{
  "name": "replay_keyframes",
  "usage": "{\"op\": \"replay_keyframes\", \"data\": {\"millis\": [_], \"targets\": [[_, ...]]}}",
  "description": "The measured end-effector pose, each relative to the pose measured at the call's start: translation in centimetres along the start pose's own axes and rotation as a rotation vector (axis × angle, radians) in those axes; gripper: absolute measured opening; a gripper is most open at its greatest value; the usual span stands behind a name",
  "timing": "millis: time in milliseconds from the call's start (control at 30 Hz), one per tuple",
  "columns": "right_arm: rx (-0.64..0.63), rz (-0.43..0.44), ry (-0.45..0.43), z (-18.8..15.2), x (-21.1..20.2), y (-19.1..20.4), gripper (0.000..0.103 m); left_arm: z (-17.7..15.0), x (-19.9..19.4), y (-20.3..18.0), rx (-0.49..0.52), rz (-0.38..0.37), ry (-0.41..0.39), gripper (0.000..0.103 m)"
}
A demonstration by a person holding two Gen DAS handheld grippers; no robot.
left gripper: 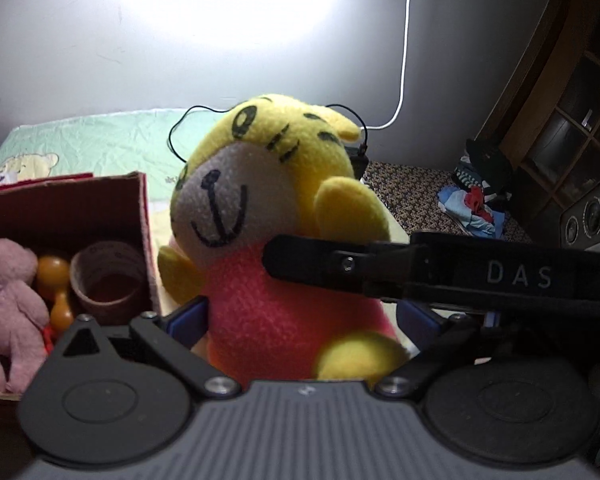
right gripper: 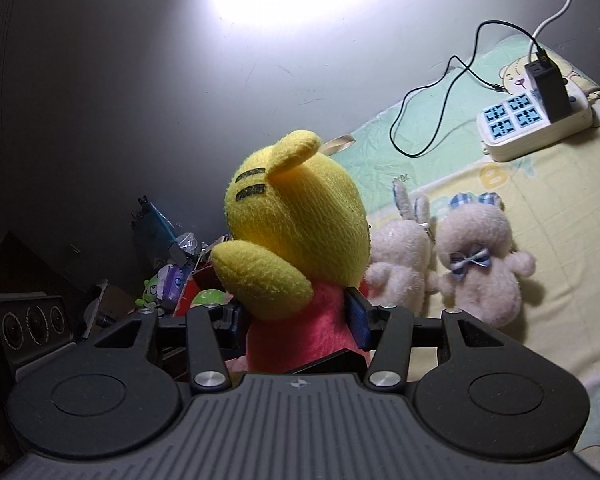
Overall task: Organize objects
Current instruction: 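Lift the yellow tiger plush with both grippers and carry it into the red box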
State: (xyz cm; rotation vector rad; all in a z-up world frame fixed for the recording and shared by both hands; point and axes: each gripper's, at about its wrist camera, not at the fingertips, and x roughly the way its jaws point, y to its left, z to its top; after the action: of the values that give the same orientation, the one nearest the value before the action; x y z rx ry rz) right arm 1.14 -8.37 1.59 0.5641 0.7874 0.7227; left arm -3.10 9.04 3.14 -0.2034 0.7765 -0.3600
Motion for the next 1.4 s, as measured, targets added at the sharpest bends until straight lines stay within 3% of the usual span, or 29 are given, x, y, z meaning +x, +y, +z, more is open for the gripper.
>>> {"op": "replay_keyframes", "data": {"millis": [433,833,1067,1233,1300,1400], "targets": [[-0.039,0.043,-0.018,-1.2,5.7,5.9,0.052,0.4,-4.9,7.3,-0.006,0.031,-0.066,0.099],[-0.062,-0.088,-0.017,-1.9,9.5,6.1,0.051,0.1,-2.6,11.4,-0.01,0.019,-0.002,0.102],[-0.067,-0.151,-0.068,-2.1,10.6,5.6,0.04,0.1,-0.9,12.3,-0.011,0.002,0.025,0.102],[-0.073,-0.163,-0.078,-2.0,10.9,5.4,0.034,0.0,0.3,12.9,-0.009,-0.011,0.026,0.103],[-0.1,-0.161,-0.101,-2.1,10.9,5.6,0.026,0.1,0.4,13.3,-0.018,-0.021,0.026,0.103],[-0.127,-0.156,-0.149,-1.9,10.8,6.0,0.023,0.7,0.0,13.3,0.01,-0.009,0.003,0.103]]}}
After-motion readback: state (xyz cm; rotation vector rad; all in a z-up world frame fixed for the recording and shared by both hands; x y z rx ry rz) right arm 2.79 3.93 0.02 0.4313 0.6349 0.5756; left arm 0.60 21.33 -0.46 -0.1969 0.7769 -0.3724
